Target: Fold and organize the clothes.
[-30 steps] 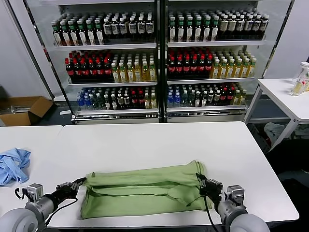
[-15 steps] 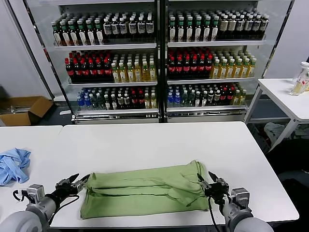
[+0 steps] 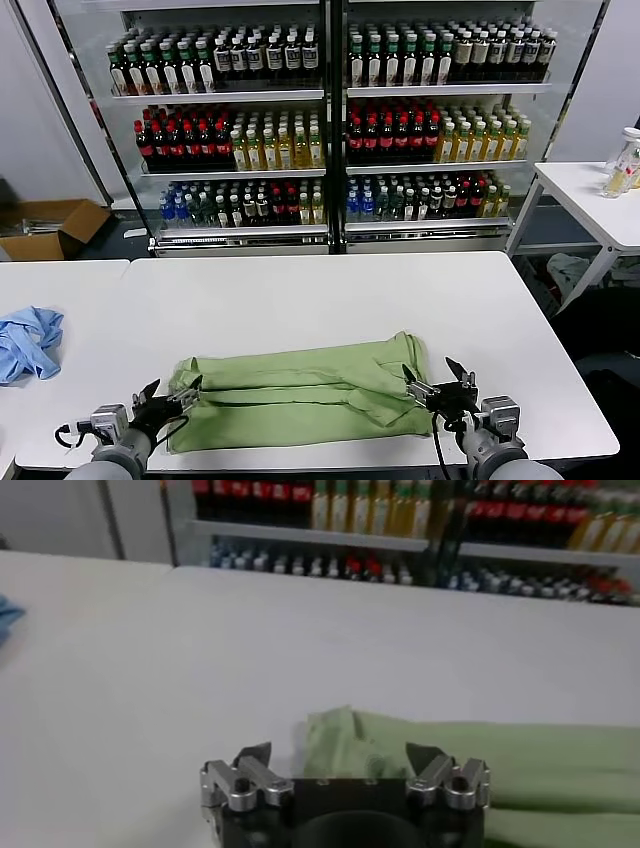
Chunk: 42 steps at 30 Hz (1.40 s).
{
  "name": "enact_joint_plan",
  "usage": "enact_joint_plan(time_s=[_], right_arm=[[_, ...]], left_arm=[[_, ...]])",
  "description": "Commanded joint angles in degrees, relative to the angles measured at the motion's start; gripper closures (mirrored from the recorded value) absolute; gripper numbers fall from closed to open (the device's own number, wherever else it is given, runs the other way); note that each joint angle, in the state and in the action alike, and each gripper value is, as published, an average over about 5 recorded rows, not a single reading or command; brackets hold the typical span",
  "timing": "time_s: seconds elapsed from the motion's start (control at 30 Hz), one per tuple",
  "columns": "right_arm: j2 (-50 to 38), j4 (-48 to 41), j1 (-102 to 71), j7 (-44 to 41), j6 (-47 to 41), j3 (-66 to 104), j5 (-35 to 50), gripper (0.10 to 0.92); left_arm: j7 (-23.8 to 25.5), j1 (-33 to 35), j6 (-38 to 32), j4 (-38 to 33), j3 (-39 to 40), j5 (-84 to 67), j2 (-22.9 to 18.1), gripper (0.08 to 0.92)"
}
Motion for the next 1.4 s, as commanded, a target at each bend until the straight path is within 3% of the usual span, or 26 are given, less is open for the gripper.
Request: enact_joint_plan(time_s=[0.03, 0.47, 0.7, 0.87, 1.03, 1.2, 1.3, 1.4], right_arm=[[0.35, -0.29, 0.34, 0.10, 0.09, -0.68, -0.71, 0.202], [0.70, -0.49, 0.11, 0.15, 0.18, -0.69, -1.19, 0.203], [0.97, -0.84, 0.30, 0.94, 0.25, -0.54, -1.69, 0.203], [0.49, -0.45, 0.58, 0.97, 0.16, 0.31, -1.58, 0.203], [0.46, -0.15, 0.44, 0.97, 0.13, 1.60, -1.40, 0.203], [0.27, -0.05, 0.19, 0.87, 0.13, 3.03, -1.05, 0.203], [-0.07, -0.08, 0.67, 0.89, 0.10, 3.41, -0.71, 0.203], [-0.22, -0.09, 1.17, 1.04, -0.01, 3.38, -0.63, 0.203]], left_arm=[[-8.79, -0.46, 1.05, -0.07, 4.39, -0.27, -3.19, 0.205], [-8.60, -1.36, 0.34, 1.14, 5.24, -0.51, -4.16, 0.570], [-6.12, -1.71, -0.91, 1.67, 5.42, 7.13, -5.09, 0.770], [-5.53, -2.30, 0.84, -1.04, 0.19, 13.95, -2.57, 0.887], [-4.72, -0.35, 3.42, -1.75, -14.46, 16.40, 3.38, 0.914], [-2.39, 2.69, 4.96, 2.61, -29.72, 17.05, 8.22, 0.914], [-2.24, 3.07, 5.07, 2.53, -31.97, 15.15, 9.64, 0.914], [-3.65, 2.60, 5.09, -3.58, -27.57, 6.89, 8.39, 0.914]])
